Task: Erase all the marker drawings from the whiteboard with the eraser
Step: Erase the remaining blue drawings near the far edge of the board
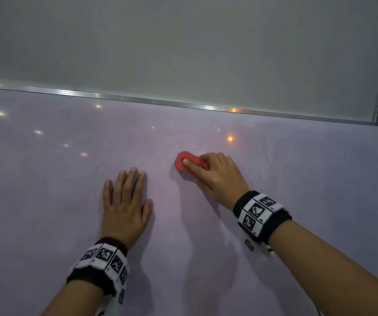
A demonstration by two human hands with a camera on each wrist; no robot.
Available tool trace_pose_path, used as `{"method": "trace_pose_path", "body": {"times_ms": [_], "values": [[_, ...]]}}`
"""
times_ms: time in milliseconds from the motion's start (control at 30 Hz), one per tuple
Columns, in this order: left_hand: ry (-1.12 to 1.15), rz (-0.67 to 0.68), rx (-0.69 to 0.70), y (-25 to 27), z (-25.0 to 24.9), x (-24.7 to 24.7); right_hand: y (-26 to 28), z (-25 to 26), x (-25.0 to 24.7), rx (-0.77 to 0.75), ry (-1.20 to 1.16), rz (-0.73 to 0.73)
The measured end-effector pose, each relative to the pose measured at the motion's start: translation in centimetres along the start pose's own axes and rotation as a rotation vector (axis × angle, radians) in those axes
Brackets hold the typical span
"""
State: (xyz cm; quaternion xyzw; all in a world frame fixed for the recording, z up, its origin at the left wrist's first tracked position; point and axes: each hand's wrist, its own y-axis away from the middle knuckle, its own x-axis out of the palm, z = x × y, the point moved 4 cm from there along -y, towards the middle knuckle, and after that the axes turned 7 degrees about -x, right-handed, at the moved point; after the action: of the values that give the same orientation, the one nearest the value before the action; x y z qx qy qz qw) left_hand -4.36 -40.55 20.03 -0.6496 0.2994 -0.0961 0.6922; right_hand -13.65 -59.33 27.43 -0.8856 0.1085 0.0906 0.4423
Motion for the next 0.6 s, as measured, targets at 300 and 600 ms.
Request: {"method": "trace_pose_path", "body": {"times_ms": [300,600], "values": [[0.018,0.031,0.018,0.1,0.1,0.3,0.6,1.5,0.2,0.133,-0.008,-0.026],[0.039,0.013,0.016,0.2,0.2,0.2,0.4,0.6,-0.2,0.28,-0.005,-0.006]]}}
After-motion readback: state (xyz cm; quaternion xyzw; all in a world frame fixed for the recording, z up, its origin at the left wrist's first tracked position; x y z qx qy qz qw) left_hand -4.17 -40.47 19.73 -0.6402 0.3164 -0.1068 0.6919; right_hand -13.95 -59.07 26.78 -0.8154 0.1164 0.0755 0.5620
